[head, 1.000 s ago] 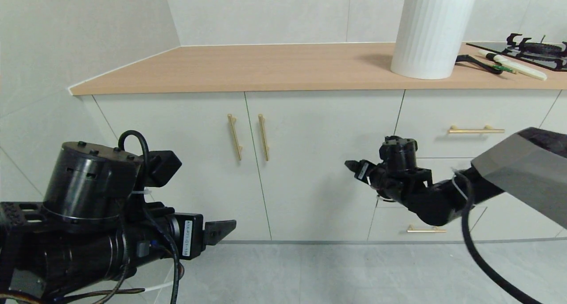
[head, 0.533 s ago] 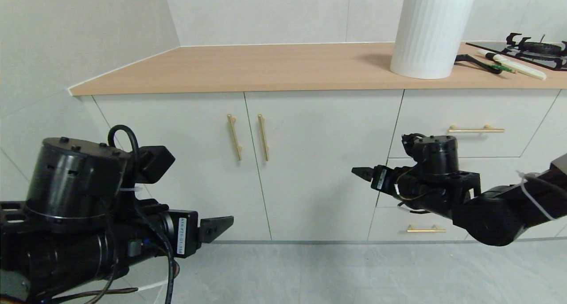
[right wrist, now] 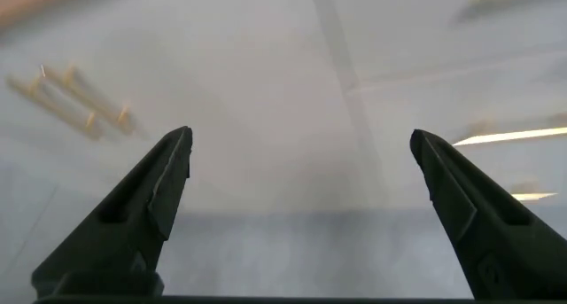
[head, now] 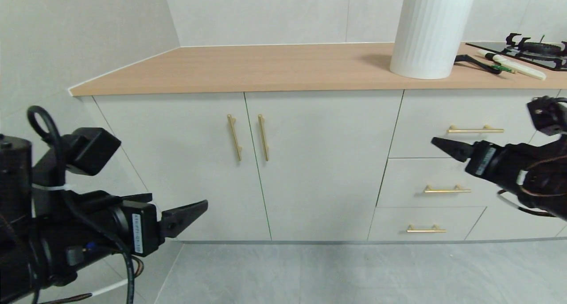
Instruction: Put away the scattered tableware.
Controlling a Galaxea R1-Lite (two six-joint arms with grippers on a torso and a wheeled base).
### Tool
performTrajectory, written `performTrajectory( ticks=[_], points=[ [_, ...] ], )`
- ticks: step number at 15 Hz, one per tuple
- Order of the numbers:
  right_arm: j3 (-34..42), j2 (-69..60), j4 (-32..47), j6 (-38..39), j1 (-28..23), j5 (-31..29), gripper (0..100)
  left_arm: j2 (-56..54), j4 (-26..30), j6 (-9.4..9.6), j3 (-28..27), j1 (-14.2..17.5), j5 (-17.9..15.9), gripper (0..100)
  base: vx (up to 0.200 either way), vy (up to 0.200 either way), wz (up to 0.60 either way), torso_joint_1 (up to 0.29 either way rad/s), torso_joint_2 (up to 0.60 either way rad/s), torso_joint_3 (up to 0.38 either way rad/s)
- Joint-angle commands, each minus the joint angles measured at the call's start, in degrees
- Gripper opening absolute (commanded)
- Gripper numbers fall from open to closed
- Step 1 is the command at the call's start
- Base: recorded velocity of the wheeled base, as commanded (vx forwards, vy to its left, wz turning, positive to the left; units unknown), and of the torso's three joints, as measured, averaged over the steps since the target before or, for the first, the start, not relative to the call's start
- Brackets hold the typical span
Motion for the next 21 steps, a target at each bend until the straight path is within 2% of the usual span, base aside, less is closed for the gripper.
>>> performTrajectory(
  ticks=[1, 2, 3, 4, 5, 6, 8, 10, 13, 15, 16, 19, 20, 21],
  points=[
    [7.2, -16.2, 0.2, -3.8, -7.9, -0.3, 100, -10.0, -0.5, 0.74, 2.2, 1.3, 2.0, 100, 0.0, 0.0, 0.0, 0.0, 0.0, 0.0],
    [9.8, -20.5, 0.2, -5.8, -11.3, -0.3, 100, -16.2, -0.4, 3.37, 4.2, 1.6, 3.0, 100, 0.0, 0.0, 0.0, 0.0, 0.0, 0.0],
    [12.4, -25.1, 0.2, -7.6, -15.5, -0.1, 100, -23.4, -0.4, 7.24, 6.8, 3.6, 3.4, 100, 0.0, 0.0, 0.0, 0.0, 0.0, 0.0],
    [14.6, -30.2, 0.5, -8.7, -19.6, 0.6, 100, -30.7, -0.2, 12.07, 8.8, 6.8, 3.0, 100, 0.0, 0.0, 0.0, 0.0, 0.0, 0.0],
    [15.9, -35.0, 2.5, -9.0, -21.7, 1.4, 100, -36.1, 0.2, 14.09, 9.5, 9.1, 3.1, 100, 0.0, 0.0, 0.0, 0.0, 0.0, 0.0],
    [16.3, -40.9, 6.8, -9.0, -22.0, 2.3, 100, -40.4, 0.6, 14.01, 9.1, 10.8, 3.2, 100, 0.0, 0.0, 0.0, 0.0, 0.0, 0.0],
    [15.3, -54.9, 22.8, -11.6, -21.7, 5.2, 100, -48.0, 1.7, 13.92, 8.1, 14.7, 3.1, 100, 0.0, 0.0, 0.0, 0.0, 0.0, 0.0],
    [12.9, -66.6, 35.6, -12.7, -21.7, 12.6, 100, -53.1, 3.0, 13.92, 8.8, 17.1, 3.0, 100, 0.0, 0.0, 0.0, 0.0, 0.0, 0.0],
    [12.7, -72.3, 43.3, -12.7, -20.4, 18.9, 100, -58.4, 7.1, 14.01, 9.3, 19.9, 2.7, 100, 0.0, 0.0, 0.0, 0.0, 0.0, 0.0],
    [12.7, -74.0, 46.4, -12.5, -13.4, 18.9, 100, -61.6, 9.0, 14.01, 9.4, 21.1, -0.7, 100, 0.0, 0.0, 0.0, 0.0, 0.0, 0.0],
    [12.7, -75.3, 48.2, -12.7, -11.6, 18.6, 100, -62.9, 9.9, 14.01, 9.4, 21.7, -1.6, 100, 0.0, 0.0, 0.0, 0.0, 0.0, 0.0],
    [12.7, -78.0, 51.0, -12.7, -15.1, 16.0, 100, -63.1, 10.4, 13.92, 10.4, 22.9, -1.1, 100, 0.0, 0.0, 0.0, 0.0, 0.0, 0.0],
    [12.6, -79.1, 52.4, -12.7, -16.4, 15.8, 100, -63.2, 10.4, 13.92, 11.2, 24.1, -1.0, 100, 0.0, 0.0, 0.0, 0.0, 0.0, 0.0],
    [12.5, -80.3, 53.6, -12.7, -17.1, 14.4, 100, -64.7, 10.7, 14.01, 12.2, 27.4, -1.7, 100, 0.0, 0.0, 0.0, 0.0, 0.0, 0.0]
  ],
)
